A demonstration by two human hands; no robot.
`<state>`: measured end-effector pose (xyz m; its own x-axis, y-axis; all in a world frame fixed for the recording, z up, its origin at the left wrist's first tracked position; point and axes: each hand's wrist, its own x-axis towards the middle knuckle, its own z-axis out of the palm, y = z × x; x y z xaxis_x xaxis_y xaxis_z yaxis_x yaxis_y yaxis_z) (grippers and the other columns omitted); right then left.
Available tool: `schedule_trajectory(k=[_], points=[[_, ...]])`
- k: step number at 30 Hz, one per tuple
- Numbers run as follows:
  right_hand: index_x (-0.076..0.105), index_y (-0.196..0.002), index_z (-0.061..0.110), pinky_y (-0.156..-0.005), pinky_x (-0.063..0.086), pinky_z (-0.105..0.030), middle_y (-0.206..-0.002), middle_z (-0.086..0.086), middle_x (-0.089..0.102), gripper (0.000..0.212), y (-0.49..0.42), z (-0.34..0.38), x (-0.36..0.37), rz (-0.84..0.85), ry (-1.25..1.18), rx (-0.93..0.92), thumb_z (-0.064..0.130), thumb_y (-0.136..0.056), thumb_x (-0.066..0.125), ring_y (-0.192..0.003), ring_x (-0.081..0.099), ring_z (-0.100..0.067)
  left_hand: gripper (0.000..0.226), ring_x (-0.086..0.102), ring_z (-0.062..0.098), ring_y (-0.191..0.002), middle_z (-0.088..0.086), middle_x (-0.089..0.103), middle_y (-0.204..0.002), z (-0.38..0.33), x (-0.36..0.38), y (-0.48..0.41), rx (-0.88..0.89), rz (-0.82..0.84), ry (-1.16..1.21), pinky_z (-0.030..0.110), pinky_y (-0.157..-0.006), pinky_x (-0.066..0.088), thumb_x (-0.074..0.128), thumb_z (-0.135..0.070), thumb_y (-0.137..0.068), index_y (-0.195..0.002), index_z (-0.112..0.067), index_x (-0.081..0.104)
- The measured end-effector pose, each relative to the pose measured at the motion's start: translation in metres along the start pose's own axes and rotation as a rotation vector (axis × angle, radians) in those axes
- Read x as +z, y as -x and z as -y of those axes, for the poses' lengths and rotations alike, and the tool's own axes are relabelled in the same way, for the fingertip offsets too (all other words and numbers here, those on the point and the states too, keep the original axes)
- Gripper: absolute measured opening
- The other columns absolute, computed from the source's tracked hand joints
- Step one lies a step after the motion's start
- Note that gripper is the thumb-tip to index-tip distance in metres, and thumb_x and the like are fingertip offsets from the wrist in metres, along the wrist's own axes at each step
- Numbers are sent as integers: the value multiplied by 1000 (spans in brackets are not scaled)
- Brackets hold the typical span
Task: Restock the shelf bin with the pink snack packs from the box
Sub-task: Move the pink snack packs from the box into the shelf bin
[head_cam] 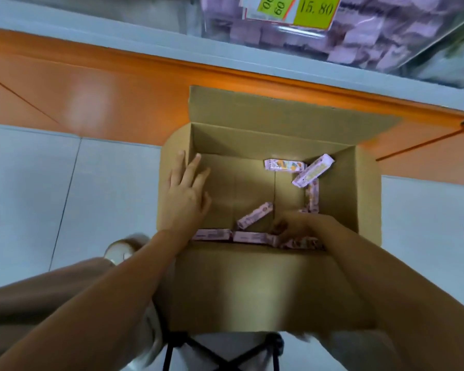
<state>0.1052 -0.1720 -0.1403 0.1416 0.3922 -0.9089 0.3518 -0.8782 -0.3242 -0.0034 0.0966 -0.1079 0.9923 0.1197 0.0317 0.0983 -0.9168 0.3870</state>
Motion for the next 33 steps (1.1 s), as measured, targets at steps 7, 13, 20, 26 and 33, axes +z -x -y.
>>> schedule_trajectory(k=[7, 13, 20, 26, 33], points=[[65, -110, 12, -77, 45, -26, -99, 4, 58, 39, 7, -3, 3, -94, -19, 14, 27, -77, 79, -92, 55, -13, 43, 19, 38, -145, 13, 39, -151, -1, -2, 3, -1, -9, -94, 54, -107, 32, 60, -16, -83, -126, -8, 60], [64, -105, 6, -82, 48, -23, -98, -3, 64, 33, 22, -2, 2, -367, -268, -80, 17, -78, 78, -93, 60, -17, 34, 25, 45, -141, 23, 44, -144, -5, -3, 0, 30, -37, -171, 58, -113, 24, 62, -11, -75, -108, -3, 66], [62, -106, 3, -67, 46, -6, -97, -1, 68, 23, 44, 38, -30, -630, -870, -259, -2, -85, 67, -77, 63, 12, 55, 48, 30, -123, 11, 59, -127, -63, 12, -17, -30, 438, 382, 38, -102, 39, 47, -41, -86, -135, -15, 50], [66, -110, 13, -70, 47, -20, -87, 11, 73, 21, 49, 49, -39, -616, -1001, -343, 12, -89, 66, -80, 63, 0, 26, 59, 14, -91, 6, 65, -103, -73, 20, -22, -378, 421, 1037, 11, -74, 47, 70, -3, -84, -100, -16, 55], [66, -116, 9, -83, 49, -34, -102, -14, 66, 26, 51, 40, -38, -768, -1159, -326, 12, -90, 64, -93, 54, -20, 17, 62, 13, -77, 5, 67, -91, -69, 9, -22, -499, 473, 1193, 25, -67, 54, 63, -4, -90, -105, -12, 63]])
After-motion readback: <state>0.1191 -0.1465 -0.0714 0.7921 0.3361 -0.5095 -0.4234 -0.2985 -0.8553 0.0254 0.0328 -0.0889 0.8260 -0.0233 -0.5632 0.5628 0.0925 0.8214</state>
